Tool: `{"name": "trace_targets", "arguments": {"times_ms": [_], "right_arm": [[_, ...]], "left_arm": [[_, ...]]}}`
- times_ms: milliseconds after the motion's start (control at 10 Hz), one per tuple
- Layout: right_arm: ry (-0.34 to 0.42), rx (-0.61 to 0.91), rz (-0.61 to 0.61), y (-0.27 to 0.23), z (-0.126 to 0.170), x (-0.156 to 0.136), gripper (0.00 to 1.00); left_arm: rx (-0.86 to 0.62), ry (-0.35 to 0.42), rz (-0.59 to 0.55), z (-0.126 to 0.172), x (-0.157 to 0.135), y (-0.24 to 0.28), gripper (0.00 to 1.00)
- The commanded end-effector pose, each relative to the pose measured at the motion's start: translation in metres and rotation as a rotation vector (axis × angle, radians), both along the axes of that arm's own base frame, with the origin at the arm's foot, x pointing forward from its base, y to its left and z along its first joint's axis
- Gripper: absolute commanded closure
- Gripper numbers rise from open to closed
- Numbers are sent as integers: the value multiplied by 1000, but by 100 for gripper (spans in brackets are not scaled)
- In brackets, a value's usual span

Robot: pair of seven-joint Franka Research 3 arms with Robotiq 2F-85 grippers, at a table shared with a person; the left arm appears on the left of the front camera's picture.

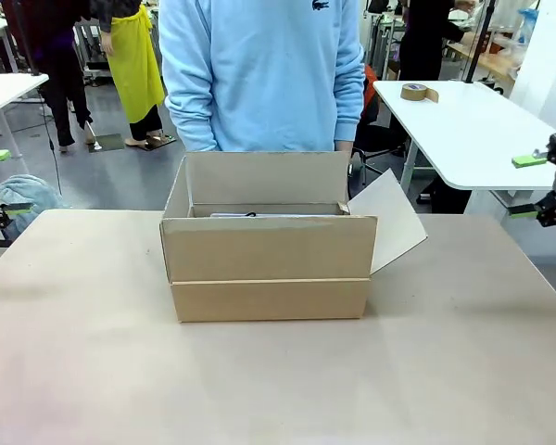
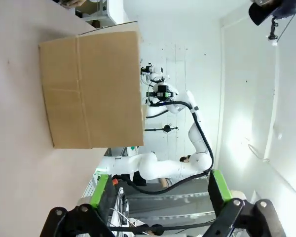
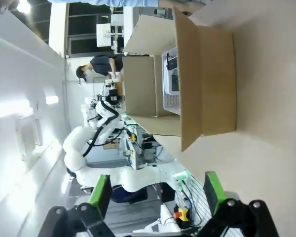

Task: Pack the gift set into the box.
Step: Lift both hands away from the flaps of the Package Box, then press and hold the closed box until the human finishes sealing it.

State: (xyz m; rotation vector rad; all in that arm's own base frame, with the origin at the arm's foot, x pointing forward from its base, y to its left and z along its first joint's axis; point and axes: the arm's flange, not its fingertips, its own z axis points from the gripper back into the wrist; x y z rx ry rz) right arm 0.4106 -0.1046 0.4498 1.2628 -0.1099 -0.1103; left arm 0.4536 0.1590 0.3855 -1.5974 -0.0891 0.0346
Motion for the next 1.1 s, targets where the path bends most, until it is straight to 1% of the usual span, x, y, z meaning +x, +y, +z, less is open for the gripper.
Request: {"name": "trace_targets", "arguments": {"times_ms": [0,1000], "right_arm": [[-38,-99,23,19,32,-2,0],[-38,-99,23,19,32,-2,0]], "left_arm": [[27,-95,-8,45,-28,-7,0],[27,-95,-8,45,-28,-7,0]]}}
